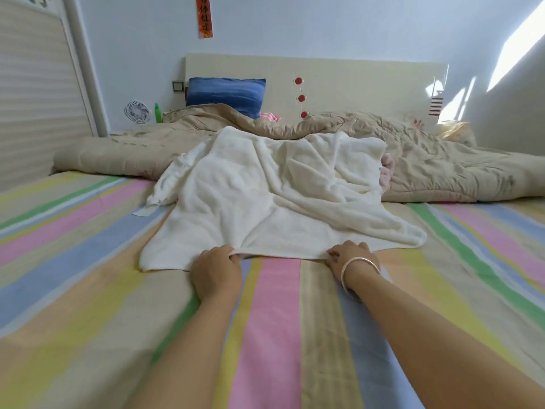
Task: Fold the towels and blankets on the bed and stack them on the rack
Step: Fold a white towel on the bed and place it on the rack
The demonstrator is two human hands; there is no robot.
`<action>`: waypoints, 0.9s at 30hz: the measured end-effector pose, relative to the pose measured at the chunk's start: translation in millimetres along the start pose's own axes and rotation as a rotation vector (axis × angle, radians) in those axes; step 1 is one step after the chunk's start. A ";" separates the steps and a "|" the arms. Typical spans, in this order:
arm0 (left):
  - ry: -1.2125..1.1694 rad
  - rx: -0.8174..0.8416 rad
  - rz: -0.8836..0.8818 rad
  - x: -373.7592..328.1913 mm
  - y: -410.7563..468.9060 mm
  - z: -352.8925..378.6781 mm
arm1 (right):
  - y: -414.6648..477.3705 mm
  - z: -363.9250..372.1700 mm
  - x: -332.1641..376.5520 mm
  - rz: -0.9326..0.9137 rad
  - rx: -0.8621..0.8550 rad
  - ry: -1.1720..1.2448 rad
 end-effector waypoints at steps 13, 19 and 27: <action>0.118 0.317 0.178 28.7 -95.8 -65.6 | -66.0 -12.8 17.4 -0.435 -0.319 -0.197; 0.149 0.424 0.162 58.2 -136.6 -103.6 | -141.2 -41.4 36.3 -0.287 -0.083 -0.049; 0.295 0.357 0.121 88.6 -239.8 -174.5 | -292.3 -64.0 9.3 -0.285 0.158 0.031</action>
Point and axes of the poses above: each hand's wrist, its own y-axis towards the middle knuckle, its own z-axis out of the palm, x = y × z, the point moved 5 cm from there along y, towards the middle knuckle, and after that the axes turned 4 degrees about -z, right-handed, at the moved point
